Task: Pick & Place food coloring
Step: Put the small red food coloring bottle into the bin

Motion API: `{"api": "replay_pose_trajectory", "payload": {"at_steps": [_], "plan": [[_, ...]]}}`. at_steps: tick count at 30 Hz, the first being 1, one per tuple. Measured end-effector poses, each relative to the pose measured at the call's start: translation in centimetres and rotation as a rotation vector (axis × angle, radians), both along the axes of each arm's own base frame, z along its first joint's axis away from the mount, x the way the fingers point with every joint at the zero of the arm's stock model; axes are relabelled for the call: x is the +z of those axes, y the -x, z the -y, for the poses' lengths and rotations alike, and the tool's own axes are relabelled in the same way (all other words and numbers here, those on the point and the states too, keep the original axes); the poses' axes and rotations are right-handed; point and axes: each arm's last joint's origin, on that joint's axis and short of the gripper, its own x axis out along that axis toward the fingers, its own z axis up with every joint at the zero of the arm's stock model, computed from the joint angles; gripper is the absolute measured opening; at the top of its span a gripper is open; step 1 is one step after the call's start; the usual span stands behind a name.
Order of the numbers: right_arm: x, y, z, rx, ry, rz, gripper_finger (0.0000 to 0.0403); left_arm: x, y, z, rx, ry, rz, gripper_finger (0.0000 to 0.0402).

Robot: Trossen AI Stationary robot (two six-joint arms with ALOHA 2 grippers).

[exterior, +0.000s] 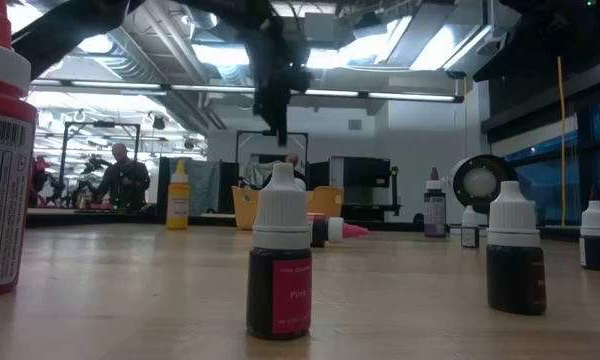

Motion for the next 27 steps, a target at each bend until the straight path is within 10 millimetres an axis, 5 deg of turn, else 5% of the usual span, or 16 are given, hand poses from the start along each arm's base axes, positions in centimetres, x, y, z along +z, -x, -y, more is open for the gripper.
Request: {"api": "replay_pose_trajectory", "payload": {"at_steps": [13, 27], "plan": [[0.0, 0.0, 0.0, 0.0, 0.0, -0.001, 0.003, -9.0, -1.0, -0.5, -0.023, 0.034, -0.031, 0.0067], [0.0, 0.0, 0.0, -0.012, -0.019, 0.006, 0.003, -10.7, -1.4, -1.0, -0.033, -0.039, -0.011, 0.0067]]}}
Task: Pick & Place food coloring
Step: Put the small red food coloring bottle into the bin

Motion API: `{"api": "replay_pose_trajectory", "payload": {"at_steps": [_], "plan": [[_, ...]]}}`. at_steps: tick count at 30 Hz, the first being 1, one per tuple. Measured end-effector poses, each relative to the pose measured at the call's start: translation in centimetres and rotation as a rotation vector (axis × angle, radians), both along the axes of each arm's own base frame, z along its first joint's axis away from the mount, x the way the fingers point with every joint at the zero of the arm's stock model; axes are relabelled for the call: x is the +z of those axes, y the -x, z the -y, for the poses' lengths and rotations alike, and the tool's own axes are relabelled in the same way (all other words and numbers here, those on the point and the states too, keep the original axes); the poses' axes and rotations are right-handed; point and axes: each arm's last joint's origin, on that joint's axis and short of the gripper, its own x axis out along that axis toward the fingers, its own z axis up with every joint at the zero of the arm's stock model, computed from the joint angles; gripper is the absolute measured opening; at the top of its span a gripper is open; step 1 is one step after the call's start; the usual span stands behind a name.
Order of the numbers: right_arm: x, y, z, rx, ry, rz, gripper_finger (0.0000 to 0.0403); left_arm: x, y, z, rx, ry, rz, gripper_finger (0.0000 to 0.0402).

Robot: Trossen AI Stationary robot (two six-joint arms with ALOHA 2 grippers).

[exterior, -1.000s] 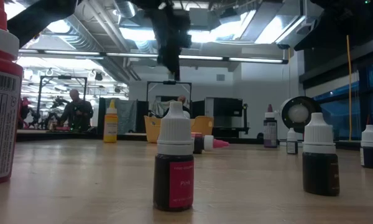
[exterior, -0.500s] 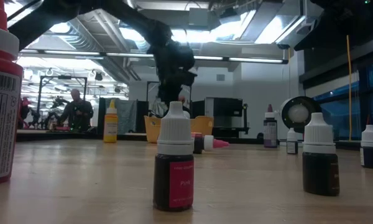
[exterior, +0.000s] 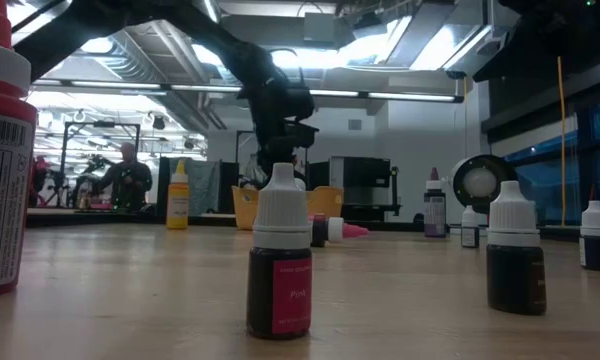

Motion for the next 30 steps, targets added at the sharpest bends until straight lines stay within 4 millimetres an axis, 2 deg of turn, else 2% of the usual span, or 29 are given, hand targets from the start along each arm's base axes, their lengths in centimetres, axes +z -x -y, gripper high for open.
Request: {"api": "replay_pose_trajectory", "payload": {"at_steps": [9, 22, 30], "plan": [[0.0, 0.0, 0.1, -0.037, 0.007, 0.001, 0.003, -2.8, -0.5, -0.4, 0.001, 0.019, -0.058, 0.0067], [0.0, 0.0, 0.1, -0.043, -0.003, 0.005, 0.003, -3.3, -0.3, -0.8, 0.0, -0.004, -0.071, 0.0069], [0.0, 0.0, 0.1, -0.043, -0.002, 0.005, 0.003, -3.5, -0.3, -0.6, -0.005, 0.001, -0.078, 0.0099]]}}
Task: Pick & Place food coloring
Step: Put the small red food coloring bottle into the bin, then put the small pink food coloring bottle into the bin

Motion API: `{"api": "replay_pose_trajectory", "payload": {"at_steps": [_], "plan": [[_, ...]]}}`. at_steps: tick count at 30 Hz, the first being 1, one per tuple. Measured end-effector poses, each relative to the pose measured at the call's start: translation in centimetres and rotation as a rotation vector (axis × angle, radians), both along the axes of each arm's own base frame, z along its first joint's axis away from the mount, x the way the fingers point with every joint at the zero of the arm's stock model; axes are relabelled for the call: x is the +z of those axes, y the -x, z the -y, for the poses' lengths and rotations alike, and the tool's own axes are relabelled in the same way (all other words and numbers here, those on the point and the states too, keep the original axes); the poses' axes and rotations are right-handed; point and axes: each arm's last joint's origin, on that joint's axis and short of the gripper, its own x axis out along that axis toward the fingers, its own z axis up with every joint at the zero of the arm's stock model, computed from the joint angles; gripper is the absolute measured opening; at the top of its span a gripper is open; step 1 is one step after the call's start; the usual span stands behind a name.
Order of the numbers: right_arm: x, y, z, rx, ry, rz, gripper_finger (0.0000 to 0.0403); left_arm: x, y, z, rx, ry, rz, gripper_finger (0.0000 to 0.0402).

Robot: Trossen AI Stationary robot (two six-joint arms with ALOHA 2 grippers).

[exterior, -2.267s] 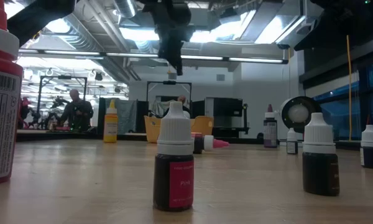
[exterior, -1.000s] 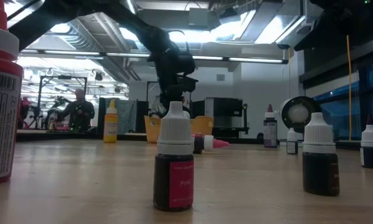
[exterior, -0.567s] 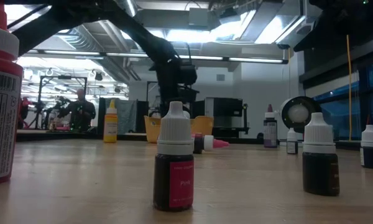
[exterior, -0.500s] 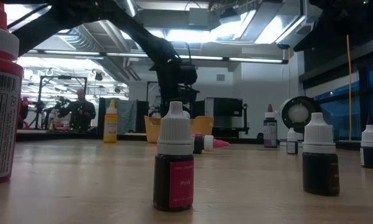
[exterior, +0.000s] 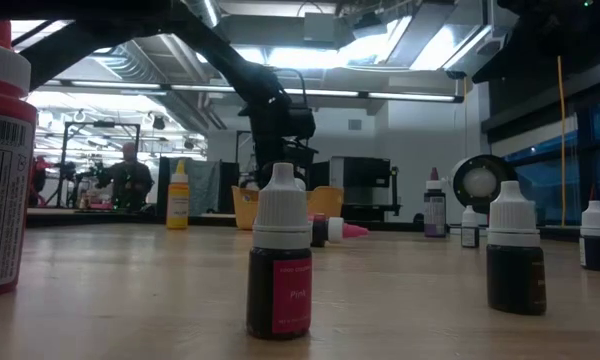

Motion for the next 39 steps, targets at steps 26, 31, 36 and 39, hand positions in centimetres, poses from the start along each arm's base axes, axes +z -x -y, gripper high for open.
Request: {"api": "replay_pose_trajectory", "payload": {"at_steps": [26, 31, 36, 39], "plan": [[0.0, 0.0, 0.0, 0.003, 0.002, -0.001, 0.003, 11.4, -2.2, 2.8, -0.092, 0.008, 0.092, 0.0144], [0.0, 0.0, 0.0, 0.004, 0.002, -0.002, 0.003, 15.0, -2.5, 5.0, -0.16, 0.017, 0.186, 0.0143], [0.0, 0.0, 0.0, 0.004, 0.002, -0.002, 0.003, 18.0, -1.1, 8.3, -0.211, 0.132, 0.25, 0.0143], [0.0, 0.0, 0.0, 0.006, 0.005, -0.003, 0.003, 19.9, -0.1, 10.6, -0.253, 0.154, 0.255, 0.0143]]}}
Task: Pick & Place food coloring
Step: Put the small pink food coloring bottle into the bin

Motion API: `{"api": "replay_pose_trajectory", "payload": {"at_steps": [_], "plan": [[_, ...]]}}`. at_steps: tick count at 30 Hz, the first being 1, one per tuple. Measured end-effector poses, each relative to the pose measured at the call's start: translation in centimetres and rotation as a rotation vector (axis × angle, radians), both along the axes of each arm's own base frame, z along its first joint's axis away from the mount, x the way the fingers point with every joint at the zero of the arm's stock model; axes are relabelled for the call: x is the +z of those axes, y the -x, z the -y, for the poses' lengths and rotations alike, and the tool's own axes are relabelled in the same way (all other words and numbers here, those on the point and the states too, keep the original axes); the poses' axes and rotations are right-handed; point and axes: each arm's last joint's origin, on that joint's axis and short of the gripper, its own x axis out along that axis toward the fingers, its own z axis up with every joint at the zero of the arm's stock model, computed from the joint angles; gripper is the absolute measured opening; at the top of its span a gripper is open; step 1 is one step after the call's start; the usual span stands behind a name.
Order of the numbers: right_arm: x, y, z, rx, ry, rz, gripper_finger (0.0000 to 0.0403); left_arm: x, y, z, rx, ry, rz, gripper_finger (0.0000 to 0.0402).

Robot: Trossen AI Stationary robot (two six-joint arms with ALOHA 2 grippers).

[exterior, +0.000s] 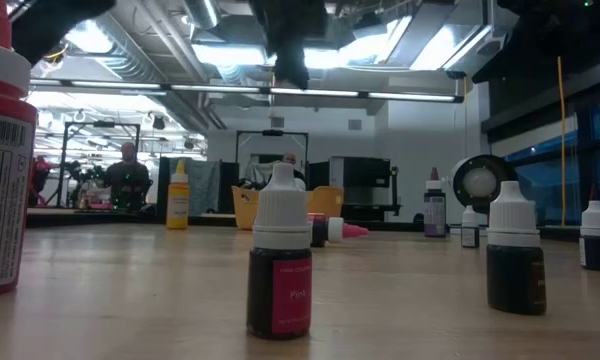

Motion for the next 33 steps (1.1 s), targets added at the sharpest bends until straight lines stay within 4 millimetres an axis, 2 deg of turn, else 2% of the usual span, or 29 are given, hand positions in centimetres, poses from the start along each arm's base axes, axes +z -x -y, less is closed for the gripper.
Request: {"api": "replay_pose_trajectory", "payload": {"at_steps": [6, 12, 23, 33], "plan": [[0.0, 0.0, 0.0, 0.011, 0.018, -0.007, 0.003, 3.2, 1.8, 4.9, -0.023, 0.04, 0.003, 0.0143], [0.0, 0.0, 0.0, 0.015, 0.024, -0.01, 0.003, 5.0, 2.9, 10.7, -0.037, 0.056, -0.036, 0.0143], [0.1, -0.1, 0.0, 0.037, 0.061, -0.013, 0.003, 5.3, 3.0, 21.5, -0.089, 0.027, -0.061, 0.0143], [0.1, -0.1, 0.0, 0.035, 0.059, -0.007, 0.003, 5.5, 4.1, 28.0, -0.066, -0.075, 0.012, 0.0143]]}}
